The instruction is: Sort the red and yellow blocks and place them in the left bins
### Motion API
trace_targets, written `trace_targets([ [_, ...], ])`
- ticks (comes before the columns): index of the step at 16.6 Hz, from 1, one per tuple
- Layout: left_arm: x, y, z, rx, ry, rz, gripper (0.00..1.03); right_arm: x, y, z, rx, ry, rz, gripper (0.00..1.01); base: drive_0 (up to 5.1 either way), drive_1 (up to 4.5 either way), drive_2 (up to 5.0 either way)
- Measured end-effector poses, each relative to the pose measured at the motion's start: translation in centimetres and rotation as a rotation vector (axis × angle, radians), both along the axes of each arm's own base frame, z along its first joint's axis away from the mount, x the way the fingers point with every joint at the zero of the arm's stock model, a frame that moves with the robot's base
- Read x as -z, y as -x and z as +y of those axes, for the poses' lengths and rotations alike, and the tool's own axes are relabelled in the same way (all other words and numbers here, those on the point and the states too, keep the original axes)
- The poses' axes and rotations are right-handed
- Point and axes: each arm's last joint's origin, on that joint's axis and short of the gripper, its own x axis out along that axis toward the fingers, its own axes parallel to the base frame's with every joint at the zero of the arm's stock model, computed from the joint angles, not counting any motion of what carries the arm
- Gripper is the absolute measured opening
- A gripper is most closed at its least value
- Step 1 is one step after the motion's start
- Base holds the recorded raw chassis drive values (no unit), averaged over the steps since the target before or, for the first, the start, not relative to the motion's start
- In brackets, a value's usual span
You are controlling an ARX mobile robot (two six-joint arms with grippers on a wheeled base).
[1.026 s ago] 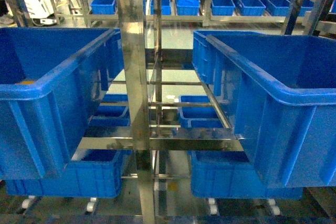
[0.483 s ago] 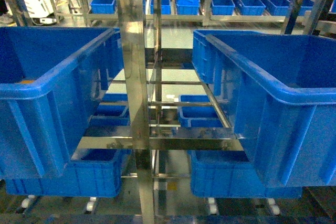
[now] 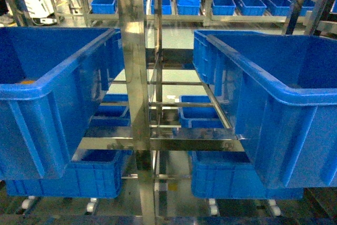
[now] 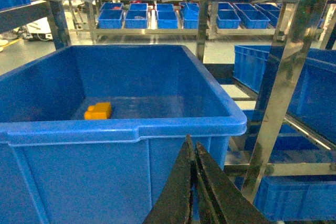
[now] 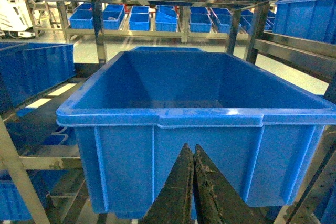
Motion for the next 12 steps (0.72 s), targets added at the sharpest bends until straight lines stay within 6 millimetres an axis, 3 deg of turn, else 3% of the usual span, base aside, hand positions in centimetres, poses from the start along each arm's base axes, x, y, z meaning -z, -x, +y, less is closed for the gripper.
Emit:
trace_targets([
  [12,0.61,1.03,0.00,0.000,0.000,-0.019,0.02,0.75,0.74,0.00,0.000,0.000,-0.008,0.02,0.0,0.00,0.0],
])
